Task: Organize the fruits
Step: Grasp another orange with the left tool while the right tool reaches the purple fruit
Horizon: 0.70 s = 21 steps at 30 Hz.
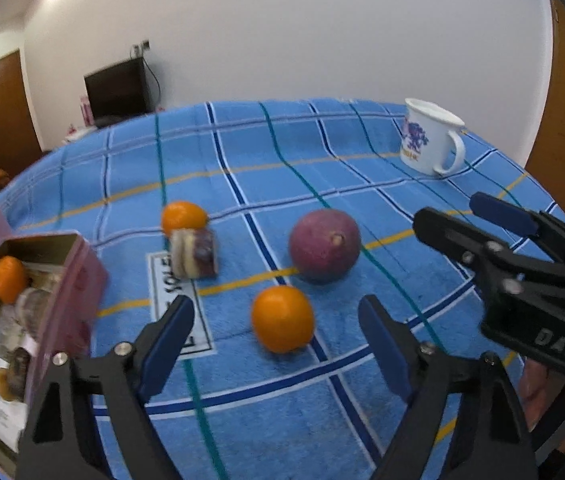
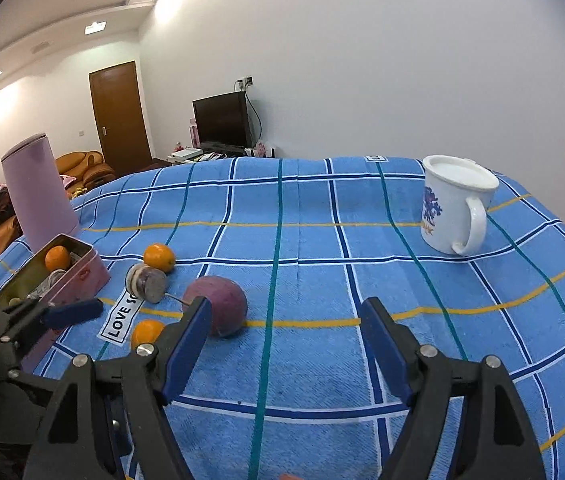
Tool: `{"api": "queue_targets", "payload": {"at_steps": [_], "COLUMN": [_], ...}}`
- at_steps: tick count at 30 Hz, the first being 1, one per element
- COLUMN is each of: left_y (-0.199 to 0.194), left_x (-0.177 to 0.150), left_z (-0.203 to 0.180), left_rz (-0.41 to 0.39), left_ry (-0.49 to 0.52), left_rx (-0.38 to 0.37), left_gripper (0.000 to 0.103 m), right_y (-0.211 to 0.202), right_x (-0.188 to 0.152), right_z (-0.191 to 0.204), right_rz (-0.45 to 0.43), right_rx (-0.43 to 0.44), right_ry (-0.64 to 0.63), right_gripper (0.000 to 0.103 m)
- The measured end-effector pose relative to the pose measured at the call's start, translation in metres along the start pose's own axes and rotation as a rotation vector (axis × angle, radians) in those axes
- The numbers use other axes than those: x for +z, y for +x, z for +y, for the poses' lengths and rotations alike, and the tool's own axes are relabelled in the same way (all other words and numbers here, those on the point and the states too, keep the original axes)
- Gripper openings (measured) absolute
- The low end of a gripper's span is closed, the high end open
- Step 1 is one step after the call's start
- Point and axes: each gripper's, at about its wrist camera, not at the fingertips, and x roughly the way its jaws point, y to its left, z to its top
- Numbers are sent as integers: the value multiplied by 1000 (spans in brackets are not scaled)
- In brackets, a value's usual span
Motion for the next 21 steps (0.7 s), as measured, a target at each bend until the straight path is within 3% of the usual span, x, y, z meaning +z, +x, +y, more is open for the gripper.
{"api": "queue_targets", "payload": {"at_steps": [1, 3, 6, 12, 17, 21], "left_y": [4, 12, 14, 0, -17, -18], "left_x": [-1, -2, -4, 0, 10, 16], "left_z": [2, 6, 14, 23, 39, 53], "left_rz": [17, 47, 62, 7, -107, -150], "left_ry": [-13, -25, -58, -50, -28, -47], "left_rx": [-13, -17, -82, -62, 85, 147], "left_gripper": [76, 54, 39, 39, 39, 39], "right_y": [1, 1, 5, 13, 20, 32], "right_x": [0, 1, 2, 5, 13, 16], "right_z": [0, 1, 2, 12, 31, 48], "right_rz": [1, 2, 8, 32, 37, 60], "right_rx": [0, 0, 2, 17, 60, 81], "right_ry": [-1, -3, -10, -31, -71, -99], "right_gripper": [78, 78, 78, 78, 78, 78]}}
